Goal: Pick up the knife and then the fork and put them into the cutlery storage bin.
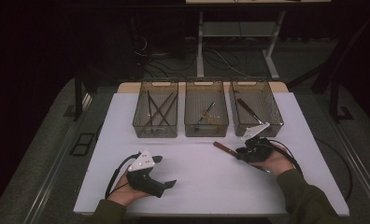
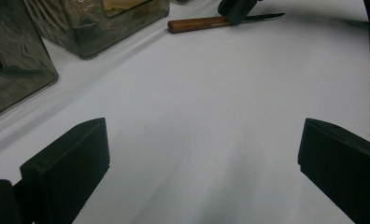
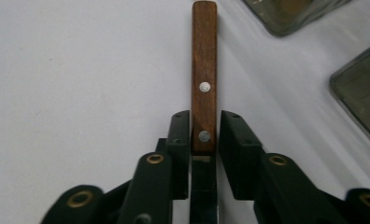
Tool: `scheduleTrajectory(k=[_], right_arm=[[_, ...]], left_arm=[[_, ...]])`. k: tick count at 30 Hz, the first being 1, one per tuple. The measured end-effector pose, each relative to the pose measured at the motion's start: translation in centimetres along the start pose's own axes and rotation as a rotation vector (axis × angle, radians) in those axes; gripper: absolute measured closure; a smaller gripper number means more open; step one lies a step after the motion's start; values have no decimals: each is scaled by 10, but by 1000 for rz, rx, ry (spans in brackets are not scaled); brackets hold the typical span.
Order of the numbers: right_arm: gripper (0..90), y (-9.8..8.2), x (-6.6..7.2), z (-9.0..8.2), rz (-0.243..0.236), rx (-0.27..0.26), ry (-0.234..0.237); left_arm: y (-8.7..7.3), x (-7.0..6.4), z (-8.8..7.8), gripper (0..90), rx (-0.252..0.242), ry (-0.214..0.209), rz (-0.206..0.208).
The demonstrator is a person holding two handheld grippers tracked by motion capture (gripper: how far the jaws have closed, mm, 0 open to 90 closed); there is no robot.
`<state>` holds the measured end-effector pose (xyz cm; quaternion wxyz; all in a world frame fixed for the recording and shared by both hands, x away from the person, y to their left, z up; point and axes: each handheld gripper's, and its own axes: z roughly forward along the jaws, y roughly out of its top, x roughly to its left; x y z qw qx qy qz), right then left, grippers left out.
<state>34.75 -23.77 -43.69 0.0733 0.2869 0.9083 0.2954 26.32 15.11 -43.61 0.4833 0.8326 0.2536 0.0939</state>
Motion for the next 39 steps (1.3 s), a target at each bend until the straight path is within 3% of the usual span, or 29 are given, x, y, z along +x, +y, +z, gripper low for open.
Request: scheduleTrajectory(k=[8,12,18,25,33,39], right_arm=[[758,12,-1,3,-54,97,9],[756,24,-4,6,-75,190,33],[753,45,-4,13,-134,346,32],[753,59,-4,21,-162,459,38],[767,67,0,26,-211,528,23],[768,65,-3,19,-197,473,17]], left_arm=[[0,-1,1,11,0,-1,-7],[0,-1,1,11,0,-3,-4],[0,0,1,12,-2,-6,-3],[0,-1,1,12,-2,-7,-2],[0,-1,1,12,-2,-8,0],[0,-1,1,12,-3,-9,-2]])
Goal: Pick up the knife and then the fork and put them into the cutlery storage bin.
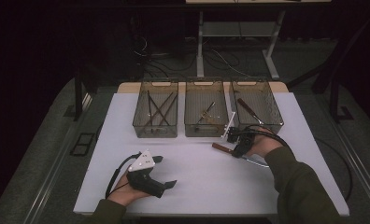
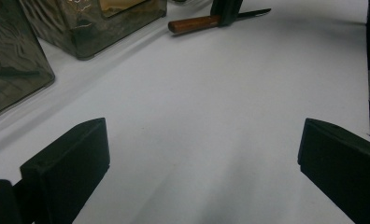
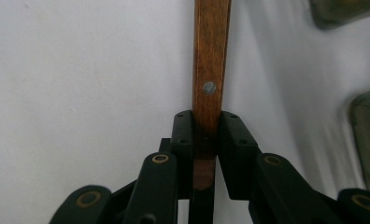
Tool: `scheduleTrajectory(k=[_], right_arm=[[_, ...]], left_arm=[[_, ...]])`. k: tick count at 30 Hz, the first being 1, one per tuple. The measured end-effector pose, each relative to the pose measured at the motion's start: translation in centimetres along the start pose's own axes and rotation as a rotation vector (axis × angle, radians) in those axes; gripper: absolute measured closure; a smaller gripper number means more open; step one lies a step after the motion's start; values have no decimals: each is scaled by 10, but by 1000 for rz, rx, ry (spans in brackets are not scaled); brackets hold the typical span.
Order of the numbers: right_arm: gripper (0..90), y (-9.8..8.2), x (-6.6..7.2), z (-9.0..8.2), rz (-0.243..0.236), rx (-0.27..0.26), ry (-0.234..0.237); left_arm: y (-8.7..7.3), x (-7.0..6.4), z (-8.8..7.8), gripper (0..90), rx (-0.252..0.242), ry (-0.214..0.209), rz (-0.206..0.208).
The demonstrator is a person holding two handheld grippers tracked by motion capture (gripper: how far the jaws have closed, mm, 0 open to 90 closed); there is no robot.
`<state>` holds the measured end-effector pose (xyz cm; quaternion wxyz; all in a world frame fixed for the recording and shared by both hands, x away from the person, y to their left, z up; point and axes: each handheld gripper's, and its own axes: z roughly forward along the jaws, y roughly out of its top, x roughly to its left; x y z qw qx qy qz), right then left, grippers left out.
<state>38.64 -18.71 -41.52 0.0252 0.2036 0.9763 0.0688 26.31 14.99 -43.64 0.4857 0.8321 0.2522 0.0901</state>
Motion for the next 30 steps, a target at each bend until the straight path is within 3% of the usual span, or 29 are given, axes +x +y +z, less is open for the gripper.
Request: scheduleTrajectory(k=[12,20,30], right_arm=[[769,-32,-12,-26,116,-275,38],[768,-58,-11,-35,230,-452,17],[767,-80,-10,-41,317,-583,21]], left_arm=[[0,1,1,12,2,2,-2],[1,2,3,12,3,1,-7],[1,1,2,12,0,5,-5]])
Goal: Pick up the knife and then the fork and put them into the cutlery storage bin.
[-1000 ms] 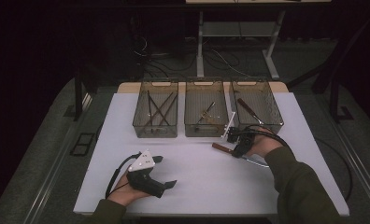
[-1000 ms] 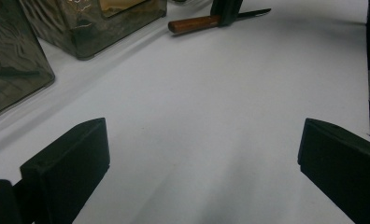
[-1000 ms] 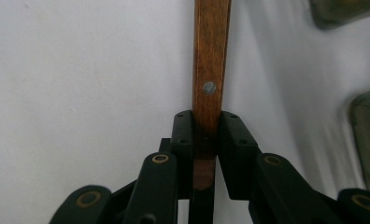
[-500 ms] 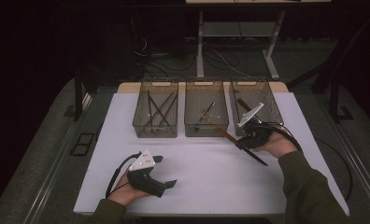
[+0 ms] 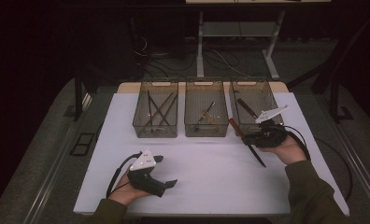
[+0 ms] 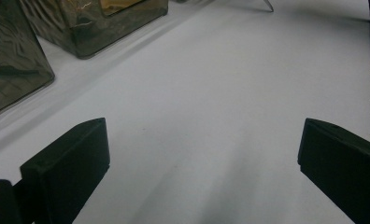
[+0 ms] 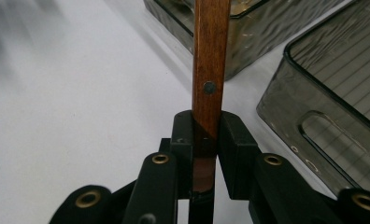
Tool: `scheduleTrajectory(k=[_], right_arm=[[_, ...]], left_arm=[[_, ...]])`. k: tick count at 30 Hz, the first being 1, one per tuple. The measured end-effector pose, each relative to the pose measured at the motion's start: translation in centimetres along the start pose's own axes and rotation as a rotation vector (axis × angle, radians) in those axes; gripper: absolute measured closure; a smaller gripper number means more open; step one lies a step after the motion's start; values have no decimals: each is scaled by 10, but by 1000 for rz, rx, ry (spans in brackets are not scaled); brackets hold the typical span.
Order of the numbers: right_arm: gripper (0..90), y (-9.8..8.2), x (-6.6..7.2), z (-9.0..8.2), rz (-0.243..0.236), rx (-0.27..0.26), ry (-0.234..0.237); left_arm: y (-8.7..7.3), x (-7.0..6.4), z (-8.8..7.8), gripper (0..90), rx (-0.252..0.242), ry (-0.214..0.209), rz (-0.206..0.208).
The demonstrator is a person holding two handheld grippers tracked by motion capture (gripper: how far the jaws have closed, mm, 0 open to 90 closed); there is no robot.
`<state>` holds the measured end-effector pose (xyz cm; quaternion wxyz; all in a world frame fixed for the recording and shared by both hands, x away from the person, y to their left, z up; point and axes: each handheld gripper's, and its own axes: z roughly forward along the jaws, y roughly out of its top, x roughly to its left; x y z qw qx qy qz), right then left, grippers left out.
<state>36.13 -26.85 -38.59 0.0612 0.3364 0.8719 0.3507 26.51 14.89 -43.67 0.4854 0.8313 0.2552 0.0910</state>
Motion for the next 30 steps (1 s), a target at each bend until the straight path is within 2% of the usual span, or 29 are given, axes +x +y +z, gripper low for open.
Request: scheduleTrajectory(k=[6,11,12,15,23,30], right_arm=[[768,-3,-7,-9,56,-93,-1],[768,-3,-10,-22,90,-211,-22],[768,-3,-10,-26,107,-232,-14],[768,0,-12,-33,101,-294,-17],[767,15,-17,-46,100,-360,-105],[767,34,-29,-55,105,-370,-169]], left_arm=[[0,0,-1,12,0,0,4],[0,0,-1,11,-1,0,8],[0,0,-1,11,-2,-1,6],[0,0,-1,11,3,-1,11],[-1,1,0,11,1,-2,2],[-1,4,0,12,1,-2,-3]])
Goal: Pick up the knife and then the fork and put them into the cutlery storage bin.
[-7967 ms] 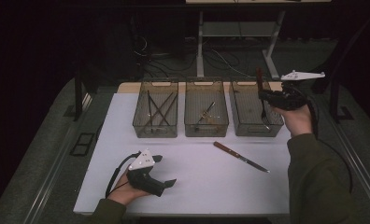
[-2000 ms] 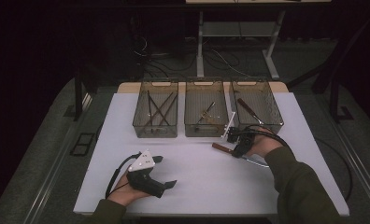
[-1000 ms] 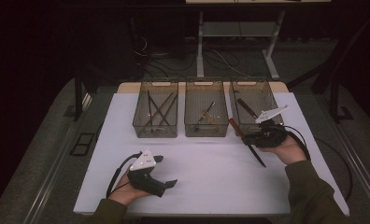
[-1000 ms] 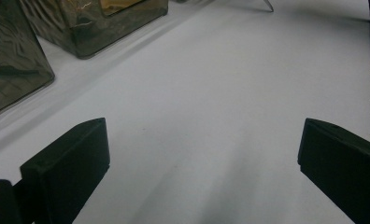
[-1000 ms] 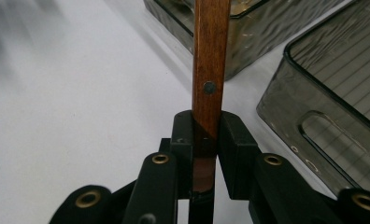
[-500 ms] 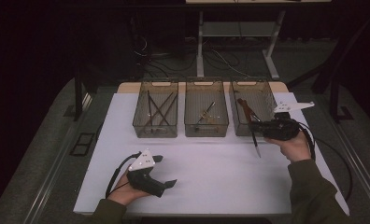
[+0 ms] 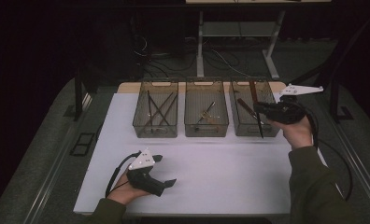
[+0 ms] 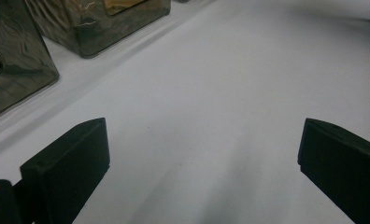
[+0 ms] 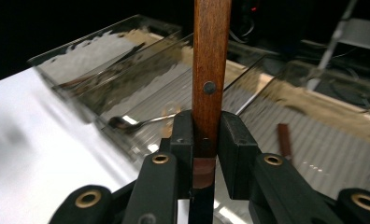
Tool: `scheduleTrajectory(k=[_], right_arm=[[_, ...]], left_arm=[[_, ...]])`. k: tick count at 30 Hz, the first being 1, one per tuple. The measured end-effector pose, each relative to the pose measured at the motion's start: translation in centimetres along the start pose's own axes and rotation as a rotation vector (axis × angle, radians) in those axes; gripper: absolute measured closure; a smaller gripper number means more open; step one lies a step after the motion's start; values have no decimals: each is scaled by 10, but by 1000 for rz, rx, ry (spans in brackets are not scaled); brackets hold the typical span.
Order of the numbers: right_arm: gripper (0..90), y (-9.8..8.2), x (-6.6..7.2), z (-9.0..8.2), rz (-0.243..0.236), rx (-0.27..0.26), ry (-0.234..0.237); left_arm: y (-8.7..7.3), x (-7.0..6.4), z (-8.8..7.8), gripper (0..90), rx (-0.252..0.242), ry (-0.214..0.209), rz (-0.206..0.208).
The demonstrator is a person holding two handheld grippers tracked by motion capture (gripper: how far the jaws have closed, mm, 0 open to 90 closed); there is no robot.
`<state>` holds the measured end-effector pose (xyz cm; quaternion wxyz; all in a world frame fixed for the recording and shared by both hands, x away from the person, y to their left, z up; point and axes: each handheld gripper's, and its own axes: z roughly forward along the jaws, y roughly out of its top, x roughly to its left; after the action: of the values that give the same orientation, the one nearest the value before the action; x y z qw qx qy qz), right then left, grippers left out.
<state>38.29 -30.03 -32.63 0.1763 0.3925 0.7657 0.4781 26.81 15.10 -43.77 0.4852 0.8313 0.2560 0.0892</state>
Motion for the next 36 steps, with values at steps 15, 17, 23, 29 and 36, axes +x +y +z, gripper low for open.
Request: scheduleTrajectory(k=[15,17,23,29,36], right_arm=[[766,26,-29,5,42,-46,-166],[767,27,-33,8,49,-47,-188],[767,21,-46,20,83,-9,-217],[766,12,-49,40,109,39,-228],[766,1,-50,59,121,107,-240]], left_arm=[[0,4,-2,11,5,-3,-3],[-1,3,-1,12,3,-6,-2],[0,3,-2,11,-1,-12,-1],[0,2,-2,12,-1,-15,2],[0,2,-2,12,-5,-19,4]])
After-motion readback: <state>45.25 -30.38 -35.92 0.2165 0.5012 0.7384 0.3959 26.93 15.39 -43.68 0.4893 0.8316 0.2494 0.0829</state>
